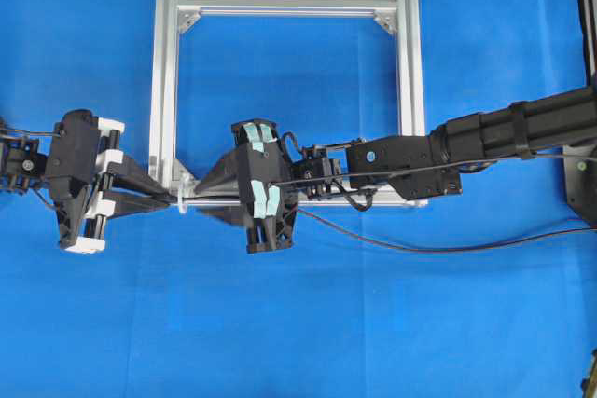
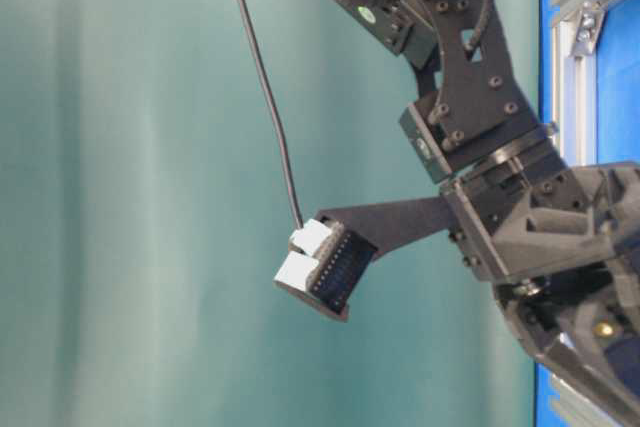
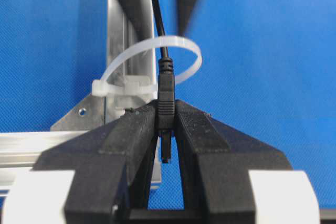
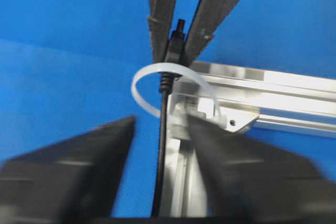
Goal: Insert the wire through the string loop located on the left side.
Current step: 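Open the left gripper and close it on the USB plug, then open the right gripper and pull the plug left with the left gripper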
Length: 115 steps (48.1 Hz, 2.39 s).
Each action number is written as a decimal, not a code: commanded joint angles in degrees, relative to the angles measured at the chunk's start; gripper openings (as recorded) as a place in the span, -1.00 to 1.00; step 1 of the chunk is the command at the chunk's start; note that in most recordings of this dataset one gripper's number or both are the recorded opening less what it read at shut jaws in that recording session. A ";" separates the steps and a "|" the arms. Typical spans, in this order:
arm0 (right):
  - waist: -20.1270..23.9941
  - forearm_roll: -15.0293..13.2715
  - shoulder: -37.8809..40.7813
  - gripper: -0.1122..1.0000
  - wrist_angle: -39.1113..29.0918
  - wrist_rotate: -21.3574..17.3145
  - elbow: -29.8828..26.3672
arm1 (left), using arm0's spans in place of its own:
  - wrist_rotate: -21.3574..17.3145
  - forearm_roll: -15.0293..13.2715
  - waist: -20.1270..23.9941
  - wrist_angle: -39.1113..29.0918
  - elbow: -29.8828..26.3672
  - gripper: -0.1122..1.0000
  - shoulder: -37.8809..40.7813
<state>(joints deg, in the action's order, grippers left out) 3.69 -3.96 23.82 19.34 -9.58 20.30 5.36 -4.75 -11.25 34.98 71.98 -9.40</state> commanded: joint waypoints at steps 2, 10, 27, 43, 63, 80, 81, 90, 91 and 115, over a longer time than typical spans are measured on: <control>0.18 0.44 -2.46 0.39 0.18 -0.18 -0.62 | -0.09 0.09 0.18 -0.09 -0.09 -0.66 -1.93; 0.26 0.44 -3.43 0.86 0.35 -0.26 -0.09 | -0.09 0.09 0.18 -1.05 0.26 -0.66 -3.34; 1.41 0.53 -5.54 0.81 0.00 -0.26 2.20 | -0.62 0.09 0.18 -17.67 0.79 -0.66 -12.39; 2.02 0.62 -6.59 0.81 0.00 -0.26 4.04 | 1.32 0.09 -0.70 -38.32 2.37 -0.66 -32.52; 2.02 0.62 -6.86 0.81 0.00 -0.09 4.57 | 12.92 0.09 -1.32 -63.19 1.41 -0.66 -47.55; 2.02 0.53 -6.94 0.81 0.35 0.00 4.48 | 13.45 0.79 -1.32 -60.47 1.49 -0.66 -48.87; 2.02 0.53 -6.94 0.81 0.35 0.00 4.48 | 13.36 0.79 -1.32 -60.47 1.49 -0.66 -48.87; 2.02 0.53 -7.47 0.81 0.00 -0.09 4.57 | 13.45 0.79 -1.32 -58.45 1.23 -0.66 -49.39; 2.02 0.53 -7.65 0.81 0.00 -0.09 4.57 | 13.45 0.79 -1.32 -58.18 1.23 -0.66 -49.48; 2.20 0.62 -8.09 0.81 0.09 -0.18 4.39 | 13.54 0.79 -1.32 -59.50 1.67 0.65 -49.92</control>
<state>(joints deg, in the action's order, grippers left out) 5.71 -3.43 18.02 19.25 -9.67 25.31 18.90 -4.04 -12.39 -24.61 74.71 -59.68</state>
